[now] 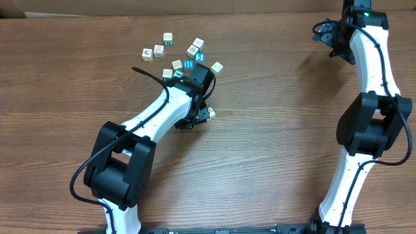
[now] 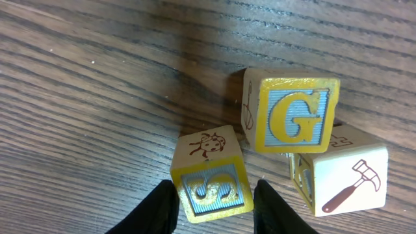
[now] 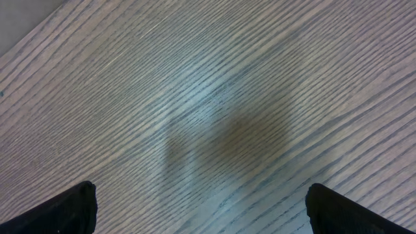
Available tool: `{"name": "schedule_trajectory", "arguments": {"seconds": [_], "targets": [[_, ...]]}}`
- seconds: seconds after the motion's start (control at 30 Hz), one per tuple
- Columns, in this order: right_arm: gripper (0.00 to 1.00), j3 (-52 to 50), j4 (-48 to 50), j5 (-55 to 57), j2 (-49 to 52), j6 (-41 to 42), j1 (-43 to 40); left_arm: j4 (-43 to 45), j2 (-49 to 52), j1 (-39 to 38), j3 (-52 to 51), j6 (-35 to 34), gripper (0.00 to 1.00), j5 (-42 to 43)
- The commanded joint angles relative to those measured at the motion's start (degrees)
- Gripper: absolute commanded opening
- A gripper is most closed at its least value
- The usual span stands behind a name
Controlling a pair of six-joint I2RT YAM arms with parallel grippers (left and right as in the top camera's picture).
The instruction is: Form a circle
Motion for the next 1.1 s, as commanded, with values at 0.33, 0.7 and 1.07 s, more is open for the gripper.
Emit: {"name": "schedule_trajectory", "arguments": {"seconds": [0.33, 0.7, 1.07], "targets": [[1.00, 0.7, 0.1, 0.4, -1.4, 0.0, 0.1, -0.5, 0.1, -0.1, -0.6, 2.7, 0.35, -2.2], [1.00, 0.7, 0.1, 0.4, -1.4, 0.0, 0.1, -0.6, 0.1, -0.1, -0.6, 7.2, 0.46, -2.1], [1.00, 0.7, 0.1, 0.4, -1.4, 0.0, 0.1, -0.5, 0.4, -0.1, -0.6, 7.2, 0.32, -2.1]]}}
